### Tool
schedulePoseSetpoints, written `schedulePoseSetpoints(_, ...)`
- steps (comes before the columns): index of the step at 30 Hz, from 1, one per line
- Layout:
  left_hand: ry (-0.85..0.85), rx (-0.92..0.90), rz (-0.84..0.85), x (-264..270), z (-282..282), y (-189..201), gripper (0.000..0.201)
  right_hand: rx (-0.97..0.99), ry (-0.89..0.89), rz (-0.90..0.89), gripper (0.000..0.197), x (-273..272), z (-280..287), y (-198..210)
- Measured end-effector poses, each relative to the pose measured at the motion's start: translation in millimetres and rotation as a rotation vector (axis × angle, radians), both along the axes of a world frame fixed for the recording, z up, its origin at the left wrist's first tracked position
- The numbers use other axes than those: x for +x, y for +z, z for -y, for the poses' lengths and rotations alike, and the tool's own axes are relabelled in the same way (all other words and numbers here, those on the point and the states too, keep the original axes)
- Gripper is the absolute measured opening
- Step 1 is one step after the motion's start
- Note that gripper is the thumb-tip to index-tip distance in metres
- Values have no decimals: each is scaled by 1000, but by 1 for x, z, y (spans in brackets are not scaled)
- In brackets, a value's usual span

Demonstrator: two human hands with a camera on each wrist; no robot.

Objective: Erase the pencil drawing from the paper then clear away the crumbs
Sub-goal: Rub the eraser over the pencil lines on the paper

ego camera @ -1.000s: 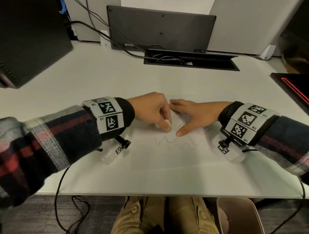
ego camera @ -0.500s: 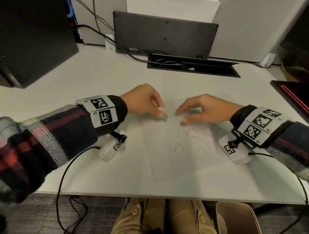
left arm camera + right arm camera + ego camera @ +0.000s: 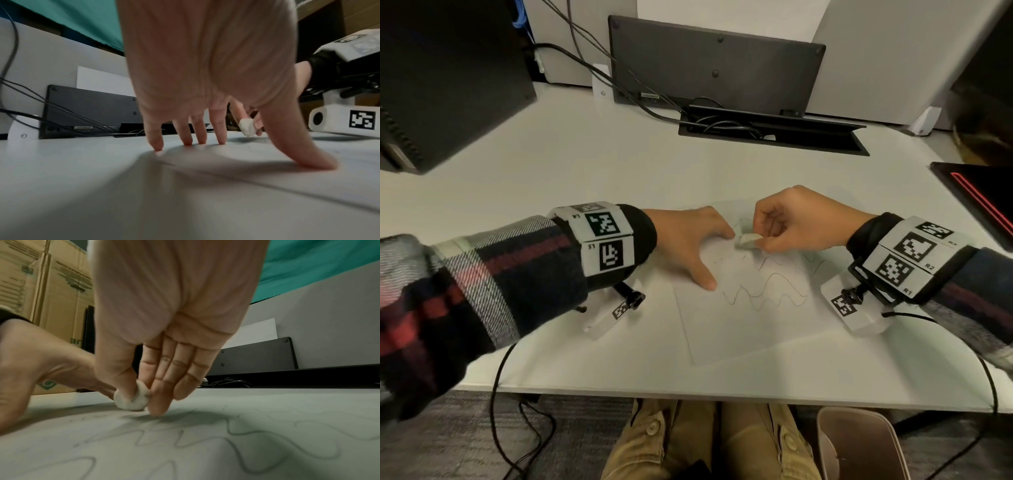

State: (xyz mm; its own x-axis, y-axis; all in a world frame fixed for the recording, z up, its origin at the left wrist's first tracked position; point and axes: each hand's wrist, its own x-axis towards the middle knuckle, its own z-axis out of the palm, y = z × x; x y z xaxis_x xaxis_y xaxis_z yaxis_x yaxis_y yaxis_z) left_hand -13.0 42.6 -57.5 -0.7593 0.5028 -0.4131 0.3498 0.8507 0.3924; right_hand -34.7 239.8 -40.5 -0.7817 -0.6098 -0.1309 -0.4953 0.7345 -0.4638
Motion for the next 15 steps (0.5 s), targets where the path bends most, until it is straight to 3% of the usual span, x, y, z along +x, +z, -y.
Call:
schedulePoseSetpoints(2, -41, -86, 50, 0, -1, -1, 97, -2, -19, 55, 22, 2, -5, 1)
schedulePoseSetpoints(10, -20, -161, 49, -5, -6, -3, 100, -53, -62, 142, 17, 5, -2, -2)
schedulePoseSetpoints(15, -74, -231, 45, -6, -6, -6, 113, -62, -30, 198, 13, 7, 7, -4)
